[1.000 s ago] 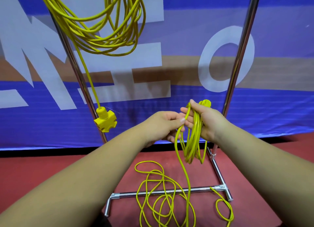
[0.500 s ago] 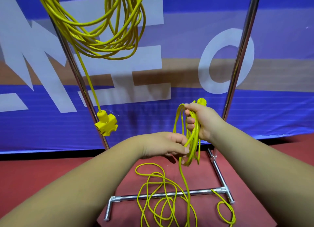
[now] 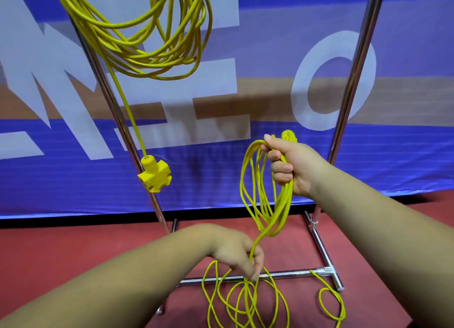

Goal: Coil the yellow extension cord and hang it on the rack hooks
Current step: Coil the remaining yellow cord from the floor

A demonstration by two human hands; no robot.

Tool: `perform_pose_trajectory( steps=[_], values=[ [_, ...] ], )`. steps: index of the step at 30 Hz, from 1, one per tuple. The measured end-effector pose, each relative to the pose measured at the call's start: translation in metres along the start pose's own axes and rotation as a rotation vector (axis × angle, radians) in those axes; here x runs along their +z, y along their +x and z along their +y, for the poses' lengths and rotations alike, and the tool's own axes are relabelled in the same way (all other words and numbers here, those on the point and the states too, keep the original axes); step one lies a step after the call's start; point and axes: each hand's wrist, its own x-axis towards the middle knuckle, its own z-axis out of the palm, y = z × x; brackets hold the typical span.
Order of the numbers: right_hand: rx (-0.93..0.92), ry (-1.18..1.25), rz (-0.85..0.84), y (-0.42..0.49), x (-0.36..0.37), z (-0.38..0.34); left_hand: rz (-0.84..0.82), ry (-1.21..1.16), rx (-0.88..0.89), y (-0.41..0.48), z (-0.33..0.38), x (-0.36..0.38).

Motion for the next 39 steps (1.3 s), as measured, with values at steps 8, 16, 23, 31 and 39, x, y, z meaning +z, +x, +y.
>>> perform_pose_trajectory(
  steps=[8, 16, 23, 31, 39],
  values=[
    [0.01, 0.144, -0.171, -0.005, 0.001, -0.019, -0.058, 0.276, -0.29, 0.011, -0.048, 0.023],
    [0.018, 0.104, -0.238, -0.009, -0.009, -0.027, 0.397, -0.13, -0.363, -0.015, -0.056, -0.038],
    [-0.14, -0.17, -0.027, -0.002, -0.016, -0.019, 0.867, -0.274, -0.268, -0.056, -0.001, -0.086],
    [-0.224, -0.332, 0.112, 0.006, -0.016, -0.003, 1.218, 0.044, -0.131, -0.083, 0.049, -0.098],
    [-0.217, -0.409, 0.131, 0.005, -0.01, 0.007, 1.171, -0.433, -0.211, -0.077, 0.036, -0.1]
  ],
)
